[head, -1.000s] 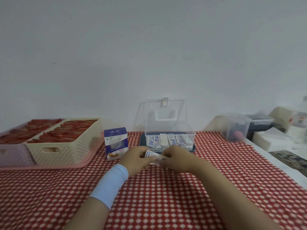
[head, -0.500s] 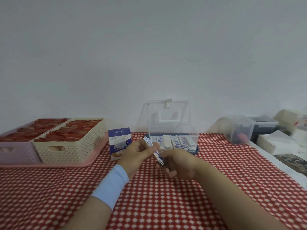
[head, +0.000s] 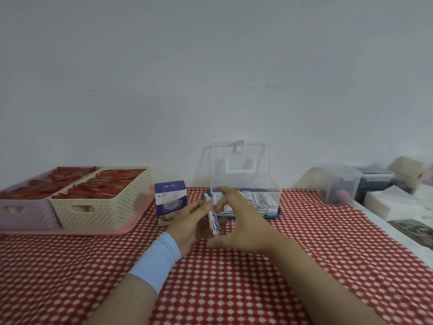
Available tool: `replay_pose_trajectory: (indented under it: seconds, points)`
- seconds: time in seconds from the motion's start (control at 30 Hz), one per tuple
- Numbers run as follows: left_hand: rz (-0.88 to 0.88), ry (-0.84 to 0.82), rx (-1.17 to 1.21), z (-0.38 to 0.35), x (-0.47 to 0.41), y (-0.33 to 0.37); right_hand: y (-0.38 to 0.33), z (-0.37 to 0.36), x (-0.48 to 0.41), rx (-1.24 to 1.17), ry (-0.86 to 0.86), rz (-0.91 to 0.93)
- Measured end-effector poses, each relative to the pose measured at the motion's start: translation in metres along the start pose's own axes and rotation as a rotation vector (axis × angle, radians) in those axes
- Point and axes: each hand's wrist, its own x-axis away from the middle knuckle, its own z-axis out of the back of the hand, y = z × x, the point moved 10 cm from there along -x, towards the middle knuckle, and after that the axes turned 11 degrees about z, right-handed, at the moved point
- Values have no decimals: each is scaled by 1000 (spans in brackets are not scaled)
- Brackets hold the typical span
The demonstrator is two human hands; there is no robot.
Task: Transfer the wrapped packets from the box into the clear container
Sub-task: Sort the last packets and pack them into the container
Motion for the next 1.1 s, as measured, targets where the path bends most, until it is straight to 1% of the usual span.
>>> replay_pose_trajectory:
  seconds: [0.03, 0.1, 0.3, 0.43, 0.5, 0.57, 0.67, 0.7, 0.73, 0.87, 0.97, 1.1]
  points:
    - [23, -22, -25, -3, 0, -3, -1, -3, -1, 44, -34, 14]
    - [54, -61, -58, -9, 1, -8, -3, -4, -2, 82, -41, 43]
    - [146, -179, -43, -22, 5, -17, -8, 9, -2, 78, 66, 57]
    - [154, -199, -33, -26, 8, -16, -9, 8, -2, 62, 71, 64]
    - [162, -214, -39, -28, 10, -15, -7, 5, -1, 42, 40, 27]
    - [160, -241, -52, -31, 12, -14, 1, 3, 1, -85, 29, -45]
    - [147, -259, -85, -31, 14, -12, 9, 13, 0, -497, 138, -103]
    - [154, -262, -87, -30, 15, -12, 11, 17, 0, -563, 156, -112]
    - [167, -275, -88, -30, 16, -14, 12, 19, 0, -572, 143, -116]
    - [227, -359, -139, -38, 20, -21, 11, 18, 0, -418, -21, -100]
    - [230, -347, -142, -39, 17, -20, 14, 21, 0, -446, -64, -98]
    - [212, -347, -161, -47, 12, -11, 15, 35, -5, -417, -85, -100]
